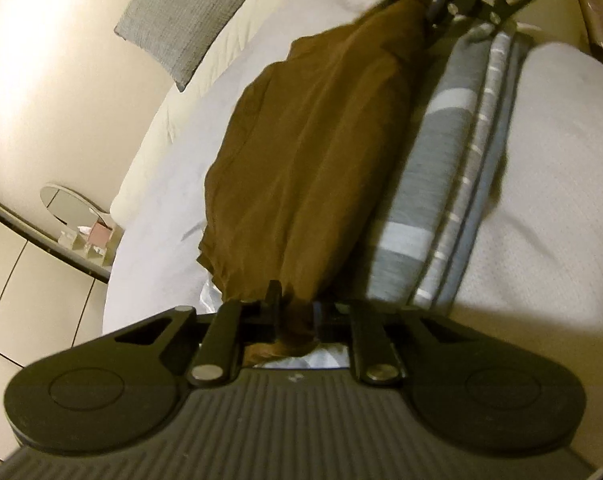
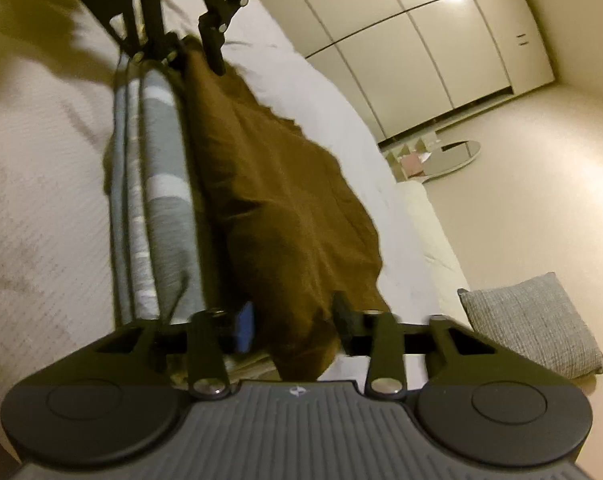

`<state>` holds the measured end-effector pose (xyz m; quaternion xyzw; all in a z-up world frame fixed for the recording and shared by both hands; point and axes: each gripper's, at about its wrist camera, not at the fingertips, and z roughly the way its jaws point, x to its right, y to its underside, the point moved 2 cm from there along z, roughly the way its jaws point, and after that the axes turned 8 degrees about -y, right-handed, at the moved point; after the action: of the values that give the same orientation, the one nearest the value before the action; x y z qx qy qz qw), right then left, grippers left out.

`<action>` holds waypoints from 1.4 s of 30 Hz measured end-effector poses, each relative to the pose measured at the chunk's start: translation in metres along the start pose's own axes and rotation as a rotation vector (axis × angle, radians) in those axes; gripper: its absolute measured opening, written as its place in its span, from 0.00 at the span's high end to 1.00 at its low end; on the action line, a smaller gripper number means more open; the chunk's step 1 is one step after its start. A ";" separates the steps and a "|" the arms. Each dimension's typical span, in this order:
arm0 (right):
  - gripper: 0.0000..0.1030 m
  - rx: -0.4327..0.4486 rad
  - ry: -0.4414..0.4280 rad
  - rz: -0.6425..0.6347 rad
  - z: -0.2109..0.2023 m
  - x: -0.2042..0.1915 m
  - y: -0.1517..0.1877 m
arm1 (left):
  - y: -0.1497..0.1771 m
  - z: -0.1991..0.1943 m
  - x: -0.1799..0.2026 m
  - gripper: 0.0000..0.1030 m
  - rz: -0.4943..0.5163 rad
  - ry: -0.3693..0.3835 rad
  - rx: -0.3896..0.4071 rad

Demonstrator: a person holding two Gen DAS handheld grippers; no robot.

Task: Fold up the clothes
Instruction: 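Lower the brown shorts onto the striped clothes stack with both tools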

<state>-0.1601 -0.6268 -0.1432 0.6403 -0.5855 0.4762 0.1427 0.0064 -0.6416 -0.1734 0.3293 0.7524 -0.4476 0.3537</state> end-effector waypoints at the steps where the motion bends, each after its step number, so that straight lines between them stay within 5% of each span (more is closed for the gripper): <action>1: 0.85 -0.006 -0.011 0.004 0.004 0.001 -0.002 | 0.000 -0.001 -0.004 0.91 -0.008 -0.006 0.004; 5: 0.87 0.022 0.002 0.032 -0.015 0.009 -0.010 | 0.001 -0.026 -0.023 0.91 -0.047 -0.045 0.040; 11: 0.86 -0.008 -0.059 0.020 -0.015 -0.017 -0.004 | 0.020 -0.026 0.013 0.91 -0.037 0.043 -0.010; 18: 0.74 -0.012 -0.027 0.038 -0.019 -0.019 0.002 | 0.024 -0.034 0.005 0.82 -0.083 0.008 -0.008; 25: 0.83 -0.011 -0.026 0.085 -0.020 -0.018 -0.002 | 0.025 -0.024 0.003 0.88 -0.080 -0.020 -0.017; 42: 0.83 -0.007 -0.027 0.121 -0.023 -0.017 -0.019 | 0.031 -0.009 -0.010 0.89 -0.093 -0.031 -0.060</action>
<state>-0.1509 -0.5940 -0.1374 0.6097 -0.6265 0.4734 0.1083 0.0352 -0.6234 -0.1760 0.2762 0.7745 -0.4456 0.3540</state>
